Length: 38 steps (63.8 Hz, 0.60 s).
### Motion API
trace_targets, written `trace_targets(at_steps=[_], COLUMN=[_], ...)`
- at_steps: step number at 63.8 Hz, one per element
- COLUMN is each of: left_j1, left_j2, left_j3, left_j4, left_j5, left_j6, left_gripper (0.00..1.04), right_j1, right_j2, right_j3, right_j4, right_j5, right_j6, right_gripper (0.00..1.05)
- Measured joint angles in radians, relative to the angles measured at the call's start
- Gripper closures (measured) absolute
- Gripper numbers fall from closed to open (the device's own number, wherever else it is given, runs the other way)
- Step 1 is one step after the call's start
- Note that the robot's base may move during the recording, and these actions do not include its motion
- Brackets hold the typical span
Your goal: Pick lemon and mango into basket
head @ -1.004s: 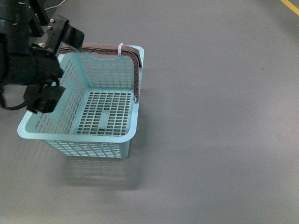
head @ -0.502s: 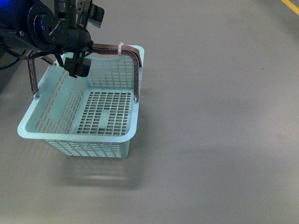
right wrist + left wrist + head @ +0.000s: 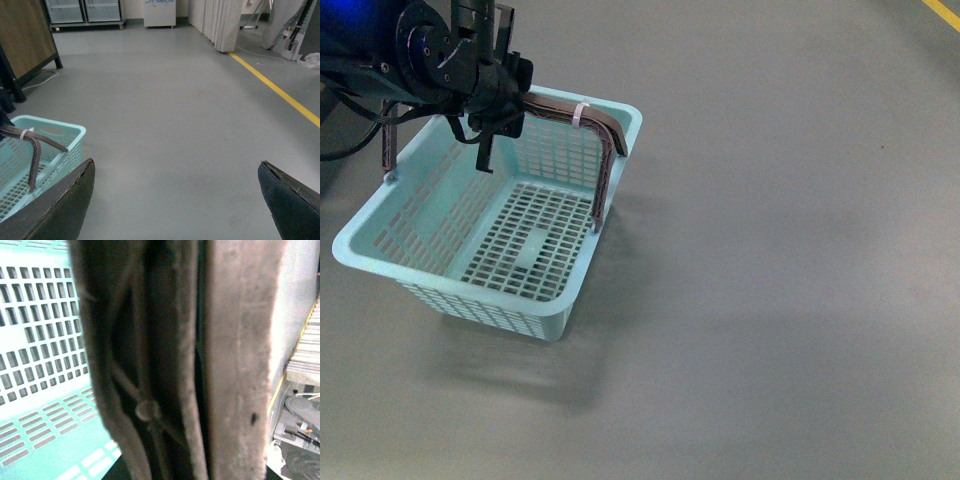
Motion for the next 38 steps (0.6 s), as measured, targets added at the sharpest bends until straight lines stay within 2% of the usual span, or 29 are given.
trace_targets(at_steps=[9,17,31,38], left_j1=[-0.005,-0.019,-0.053,-0.070], left_j2=[-0.106,-0.299,-0.738,-1.038], left_j3=[-0.118,-0.300,-0.603,-0.737], left_j4=[0.007,0.040,0.035,-0.061], left_j5=[-0.002,-0.024,-0.060,-0.097], left_j6=[-0.031,-0.068,-0.125,-0.150], left_gripper=[0.90,0.90,0.90,0.90], right_j1=[0.000,0.000,0.000,0.000], right_j2=[0.000,0.000,0.000,0.000], right_j3=[0.000,0.000,0.000,0.000], right_j4=[0.000,0.000,0.000,0.000], right_j5=[0.000,0.000,0.000,0.000], right_j6=[0.000,0.000,0.000,0.000], right_gripper=[0.09,0.09,0.09,0.09])
